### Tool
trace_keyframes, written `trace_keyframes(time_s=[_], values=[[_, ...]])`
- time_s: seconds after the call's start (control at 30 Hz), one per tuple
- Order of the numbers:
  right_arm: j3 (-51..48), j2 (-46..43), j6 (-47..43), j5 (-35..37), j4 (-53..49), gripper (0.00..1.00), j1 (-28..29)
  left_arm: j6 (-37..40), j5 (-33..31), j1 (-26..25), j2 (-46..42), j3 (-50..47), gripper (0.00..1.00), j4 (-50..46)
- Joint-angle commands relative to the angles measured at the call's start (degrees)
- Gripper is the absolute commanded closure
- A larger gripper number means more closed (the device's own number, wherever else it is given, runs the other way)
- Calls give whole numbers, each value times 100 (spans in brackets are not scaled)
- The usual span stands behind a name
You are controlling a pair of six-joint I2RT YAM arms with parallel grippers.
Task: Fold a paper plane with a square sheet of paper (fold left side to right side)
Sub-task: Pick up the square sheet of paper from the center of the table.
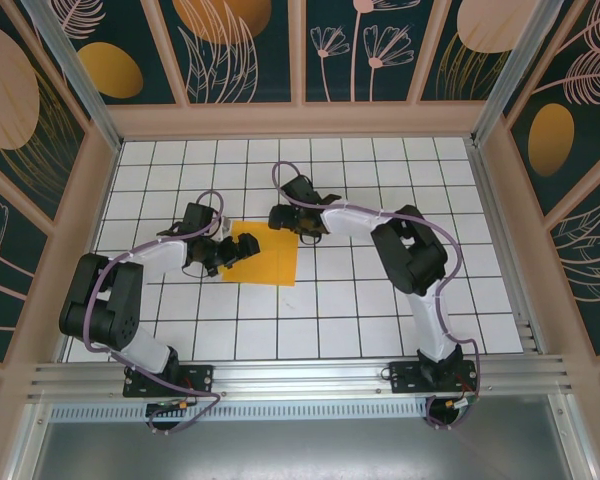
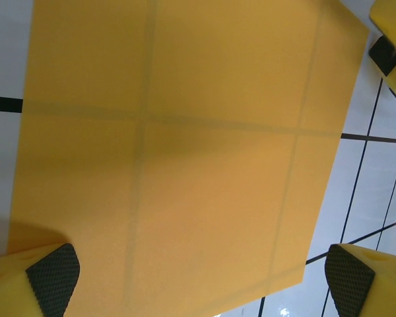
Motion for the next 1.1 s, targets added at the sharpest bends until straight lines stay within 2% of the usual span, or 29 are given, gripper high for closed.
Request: trace_keyframes(time_s=[0.0,0.37,0.87,1.07], values=[[132,195,162,-297,-337,14,193,-57,44,-55,138,-193,2,32],[238,314,71,-737,-483,22,471,-73,2,-55,130,-279,2,121],[105,43,-135,-1448,-145,57,381,-237,85,-50,-291,-280,2,314],[-438,-331,-111,-1858,475,63,198,-304,-137,-50,-721,-136,1,221]])
